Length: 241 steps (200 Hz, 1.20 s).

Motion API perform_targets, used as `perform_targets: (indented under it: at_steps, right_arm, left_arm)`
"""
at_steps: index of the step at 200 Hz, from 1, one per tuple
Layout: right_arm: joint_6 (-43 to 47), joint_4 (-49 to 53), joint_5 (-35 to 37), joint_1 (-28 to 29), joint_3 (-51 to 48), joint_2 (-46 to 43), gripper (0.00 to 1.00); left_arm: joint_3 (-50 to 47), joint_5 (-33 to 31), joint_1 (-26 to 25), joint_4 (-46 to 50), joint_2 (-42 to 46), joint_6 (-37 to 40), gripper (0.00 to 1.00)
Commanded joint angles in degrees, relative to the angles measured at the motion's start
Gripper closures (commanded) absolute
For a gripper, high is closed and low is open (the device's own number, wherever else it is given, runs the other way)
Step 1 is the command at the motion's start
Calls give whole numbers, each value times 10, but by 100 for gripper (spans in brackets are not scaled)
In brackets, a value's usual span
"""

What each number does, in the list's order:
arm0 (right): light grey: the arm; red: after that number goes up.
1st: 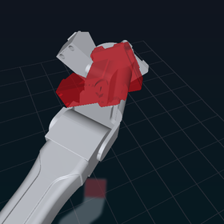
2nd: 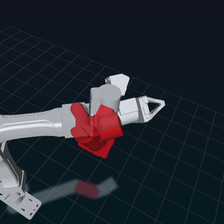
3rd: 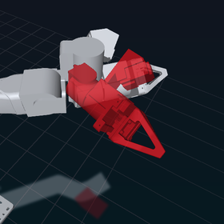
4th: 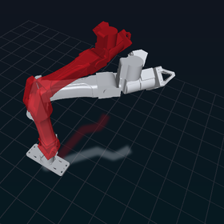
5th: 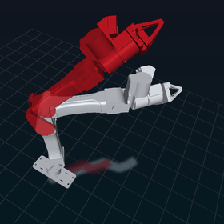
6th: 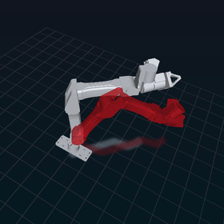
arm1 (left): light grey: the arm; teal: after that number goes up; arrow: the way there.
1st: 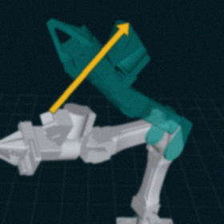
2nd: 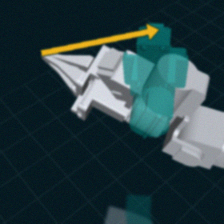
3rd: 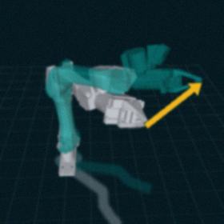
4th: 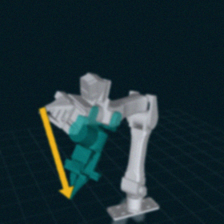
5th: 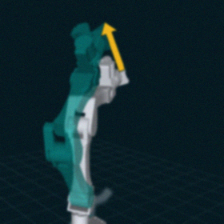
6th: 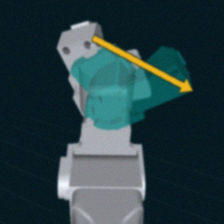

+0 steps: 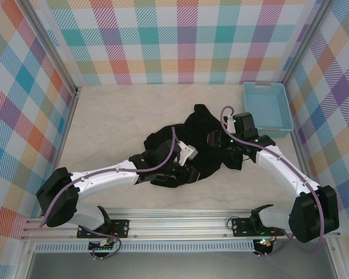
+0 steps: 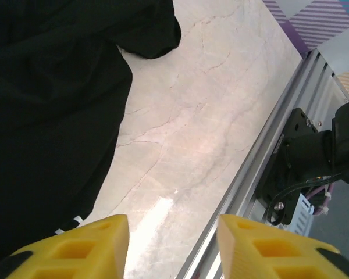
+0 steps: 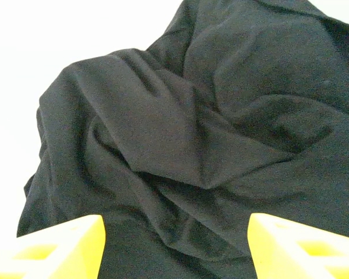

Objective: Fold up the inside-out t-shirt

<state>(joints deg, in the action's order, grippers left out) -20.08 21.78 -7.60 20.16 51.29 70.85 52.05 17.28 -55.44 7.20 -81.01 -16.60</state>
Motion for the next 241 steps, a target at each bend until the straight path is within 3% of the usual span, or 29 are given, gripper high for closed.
perform_targets:
  at_steps: [1,34,60,71,90,120,162,226,241]
  right_arm:
    - [5,12,-5,-1,-12,-9,34]
    - [28,-12,-98,31,-15,-9,35]
    - [40,6,-122,114,-6,20,35]
    - [43,15,-122,147,-4,35,36]
    - [39,9,-122,177,-12,49,36]
    - [35,1,-101,179,-9,65,36]
    - [40,16,-85,179,-1,70,36]
    - [68,57,-23,179,25,56,36]
    - [74,60,-19,179,32,58,35]
  left_arm:
    - [7,-45,0,63,47,55,50]
    - [-64,-164,19,115,152,1,38]
    - [-107,-222,95,192,217,-106,36]
    - [-124,-200,145,217,232,-145,37]
    - [-157,-97,219,208,220,-169,38]
    - [-182,3,240,120,136,-175,46]
    - [-185,-11,242,99,90,-144,51]
    - [-215,18,242,54,49,-132,59]
    - [-218,26,242,45,46,-134,65]
